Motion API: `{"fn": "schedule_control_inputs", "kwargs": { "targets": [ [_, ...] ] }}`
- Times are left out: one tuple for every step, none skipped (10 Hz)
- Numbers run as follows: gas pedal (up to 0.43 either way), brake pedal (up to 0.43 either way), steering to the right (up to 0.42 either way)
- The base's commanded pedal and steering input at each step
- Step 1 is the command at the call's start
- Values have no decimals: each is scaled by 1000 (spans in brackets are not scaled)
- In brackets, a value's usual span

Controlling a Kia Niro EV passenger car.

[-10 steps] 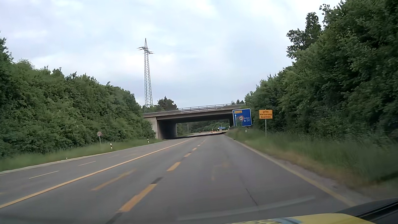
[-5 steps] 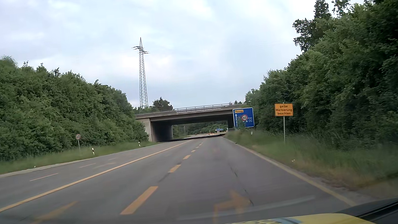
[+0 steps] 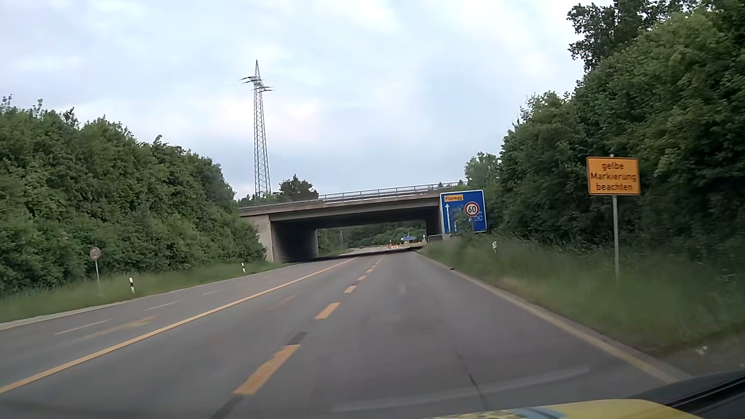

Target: Follow the waypoints while adhering to traffic rules and regulations

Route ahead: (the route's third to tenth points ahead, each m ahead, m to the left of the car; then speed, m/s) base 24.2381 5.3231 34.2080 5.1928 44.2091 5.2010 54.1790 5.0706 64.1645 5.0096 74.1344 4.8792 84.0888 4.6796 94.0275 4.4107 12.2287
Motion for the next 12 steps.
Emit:
{"fn": "schedule_control_inputs", "kwargs": {
  "targets": [
    [138,0,4],
    [138,0,3],
    [138,0,4],
    [138,0,6],
    [138,0,6],
    [138,0,6],
    [138,0,6],
    [138,0,6],
    [138,0,6],
    [138,0,6],
    [138,0,6],
    [138,0,6]
  ]
}}
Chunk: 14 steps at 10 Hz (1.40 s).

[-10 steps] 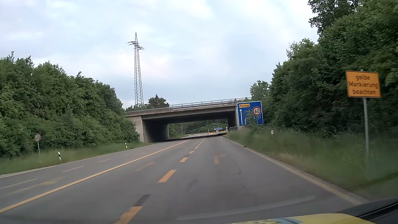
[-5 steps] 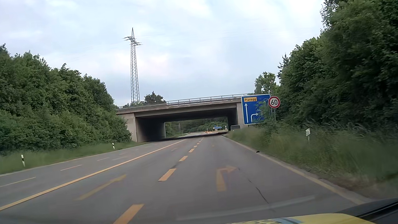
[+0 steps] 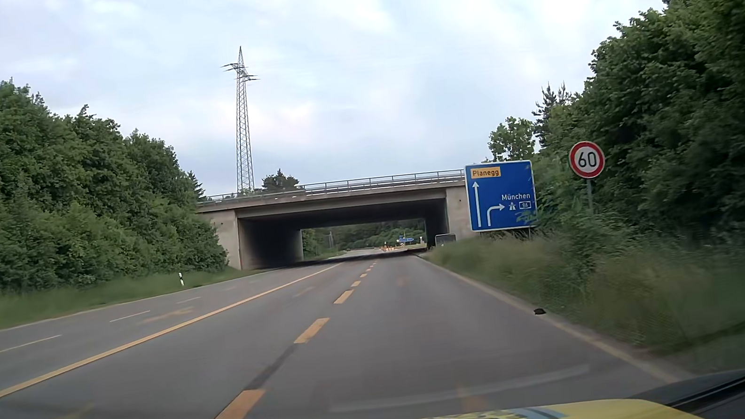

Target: Follow the waypoints while adhering to traffic rules and regulations

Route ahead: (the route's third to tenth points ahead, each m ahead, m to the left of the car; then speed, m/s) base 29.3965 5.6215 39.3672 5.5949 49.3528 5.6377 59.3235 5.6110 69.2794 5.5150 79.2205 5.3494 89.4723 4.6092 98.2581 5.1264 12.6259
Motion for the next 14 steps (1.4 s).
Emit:
{"fn": "schedule_control_inputs", "kwargs": {
  "targets": [
    [138,0,5],
    [138,0,5],
    [138,0,6],
    [130,0,5],
    [130,0,4],
    [130,0,3],
    [130,0,3],
    [130,0,2],
    [130,0,2],
    [130,0,2],
    [130,0,2],
    [130,0,2],
    [130,0,1],
    [130,0,1]
  ]
}}
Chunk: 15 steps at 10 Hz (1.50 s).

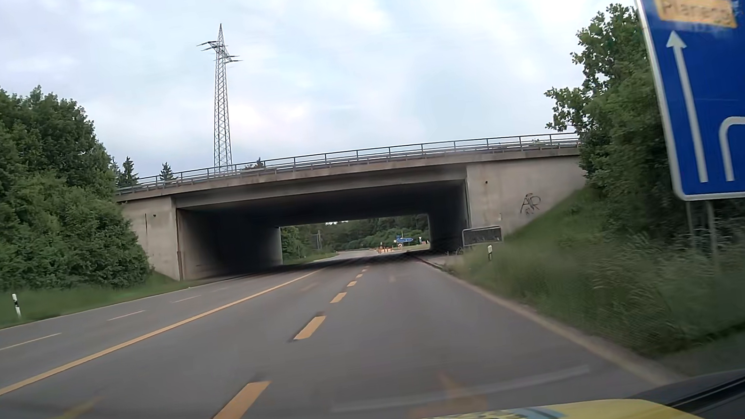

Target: Follow the waypoints while adhering to traffic rules and regulations

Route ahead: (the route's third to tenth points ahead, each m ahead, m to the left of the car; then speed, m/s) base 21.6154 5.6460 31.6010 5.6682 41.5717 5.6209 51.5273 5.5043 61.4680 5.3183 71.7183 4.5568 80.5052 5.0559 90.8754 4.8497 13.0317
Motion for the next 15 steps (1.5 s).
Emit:
{"fn": "schedule_control_inputs", "kwargs": {
  "targets": [
    [130,0,2],
    [130,0,1],
    [130,0,1],
    [130,0,1],
    [130,0,1],
    [130,0,1],
    [130,0,1],
    [130,0,1],
    [130,0,1],
    [130,0,1],
    [130,0,1],
    [130,0,1],
    [130,0,1],
    [130,0,1],
    [118,0,1]
  ]
}}
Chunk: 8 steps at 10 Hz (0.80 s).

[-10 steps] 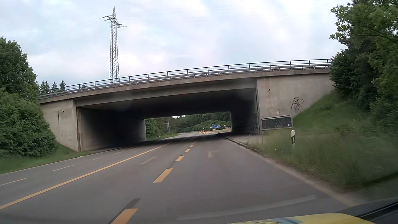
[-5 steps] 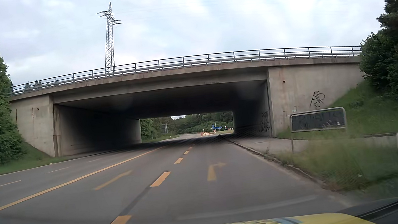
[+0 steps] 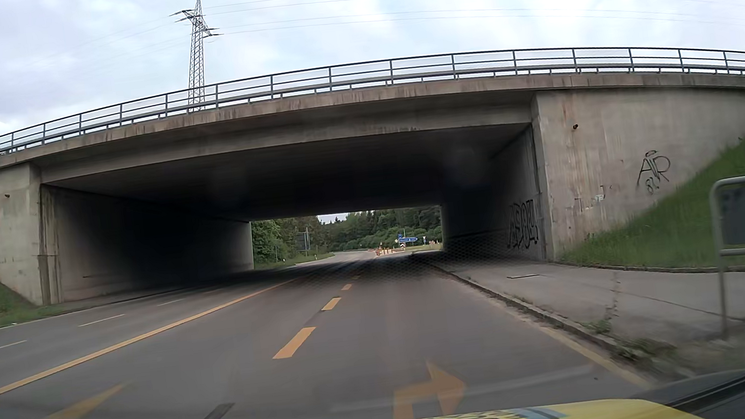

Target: Follow the waypoints while adhering to traffic rules and regulations

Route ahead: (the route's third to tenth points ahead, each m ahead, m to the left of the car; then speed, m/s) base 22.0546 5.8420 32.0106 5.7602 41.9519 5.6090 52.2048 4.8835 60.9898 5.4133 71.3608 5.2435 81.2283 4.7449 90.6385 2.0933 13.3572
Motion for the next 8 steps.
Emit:
{"fn": "schedule_control_inputs", "kwargs": {
  "targets": [
    [110,0,1],
    [110,0,1],
    [110,0,1],
    [110,0,1],
    [110,0,1],
    [110,0,1],
    [110,0,1],
    [98,0,1]
  ]
}}
